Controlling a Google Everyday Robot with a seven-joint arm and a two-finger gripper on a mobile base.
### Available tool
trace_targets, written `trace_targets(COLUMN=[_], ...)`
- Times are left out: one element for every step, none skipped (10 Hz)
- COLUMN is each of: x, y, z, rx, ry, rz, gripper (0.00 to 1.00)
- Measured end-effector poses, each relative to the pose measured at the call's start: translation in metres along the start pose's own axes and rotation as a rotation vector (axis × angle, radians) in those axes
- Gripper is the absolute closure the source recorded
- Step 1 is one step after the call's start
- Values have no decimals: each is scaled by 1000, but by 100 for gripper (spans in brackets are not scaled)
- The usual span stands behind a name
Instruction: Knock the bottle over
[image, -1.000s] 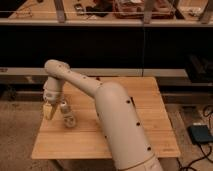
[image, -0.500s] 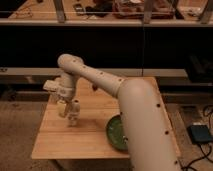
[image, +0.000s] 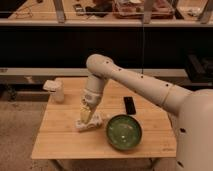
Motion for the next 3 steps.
trace_targets(x=[-1, 1, 2], y=[-1, -2, -2], z=[0, 1, 1], rx=[0, 0, 0], ry=[1, -1, 1], rz=[1, -3, -3], gripper=[64, 54, 42])
